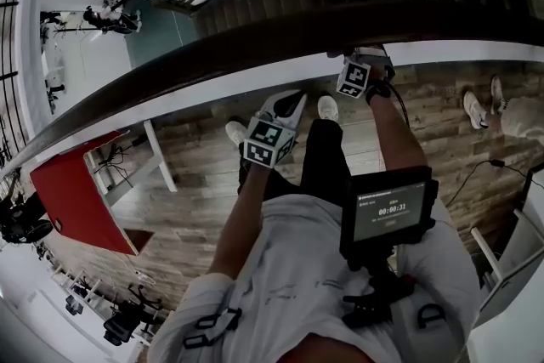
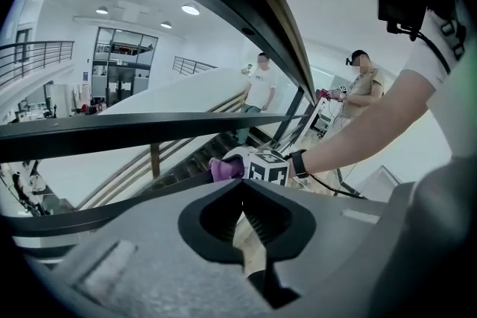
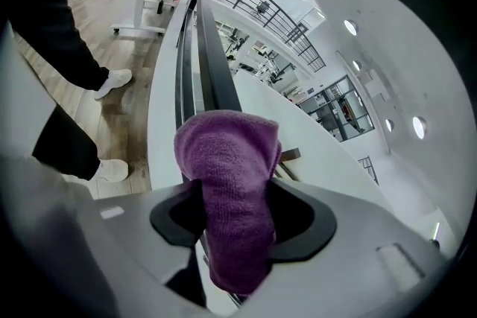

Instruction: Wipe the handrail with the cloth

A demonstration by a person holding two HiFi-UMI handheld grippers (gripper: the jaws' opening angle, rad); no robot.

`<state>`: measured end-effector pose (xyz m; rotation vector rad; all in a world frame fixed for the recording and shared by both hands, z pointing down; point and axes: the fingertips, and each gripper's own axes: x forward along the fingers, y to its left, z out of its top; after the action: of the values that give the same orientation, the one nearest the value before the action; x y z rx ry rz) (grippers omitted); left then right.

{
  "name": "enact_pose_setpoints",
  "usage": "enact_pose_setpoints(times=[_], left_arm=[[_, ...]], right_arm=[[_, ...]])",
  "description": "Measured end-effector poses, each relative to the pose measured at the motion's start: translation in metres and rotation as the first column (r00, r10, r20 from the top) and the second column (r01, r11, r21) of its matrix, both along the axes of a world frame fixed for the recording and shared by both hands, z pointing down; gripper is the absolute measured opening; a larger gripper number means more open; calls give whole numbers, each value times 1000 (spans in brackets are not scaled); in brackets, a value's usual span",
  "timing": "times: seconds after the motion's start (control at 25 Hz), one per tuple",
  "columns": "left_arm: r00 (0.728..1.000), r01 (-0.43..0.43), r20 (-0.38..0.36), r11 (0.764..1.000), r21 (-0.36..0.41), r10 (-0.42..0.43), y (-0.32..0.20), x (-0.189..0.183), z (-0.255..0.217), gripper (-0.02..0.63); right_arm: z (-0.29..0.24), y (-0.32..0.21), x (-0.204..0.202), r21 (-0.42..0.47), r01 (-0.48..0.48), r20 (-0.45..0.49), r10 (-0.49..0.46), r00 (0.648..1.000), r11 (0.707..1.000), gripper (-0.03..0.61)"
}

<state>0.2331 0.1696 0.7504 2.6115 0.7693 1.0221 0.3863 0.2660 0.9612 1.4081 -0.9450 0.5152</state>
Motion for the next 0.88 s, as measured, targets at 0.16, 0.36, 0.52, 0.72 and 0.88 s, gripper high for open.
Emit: enact_pose_setpoints(times=[0.16, 0.36, 0.52, 0.72, 0.88], left_arm=[[1000, -21, -8, 1000, 4, 21, 18, 17, 6, 2], [999, -50, -16, 999, 15, 50, 58, 28, 14, 2], [998, -67, -13, 998, 13, 67, 58, 24, 18, 2], [997, -80, -3, 997, 14, 80, 58, 16, 21, 2], [994, -107, -1, 994, 33, 107, 61, 11, 23, 2]], right_arm=[[2, 34, 20, -7, -25, -34, 25, 999, 1000, 210], [11, 105, 44, -50, -51, -58, 48, 997, 997, 213], [9, 131, 55, -97, -54, -82, 46, 996, 994, 213], [6, 170, 68, -151, -77, -105, 61, 993, 986, 213], [5, 202, 80, -204, -94, -111, 73, 991, 974, 213]])
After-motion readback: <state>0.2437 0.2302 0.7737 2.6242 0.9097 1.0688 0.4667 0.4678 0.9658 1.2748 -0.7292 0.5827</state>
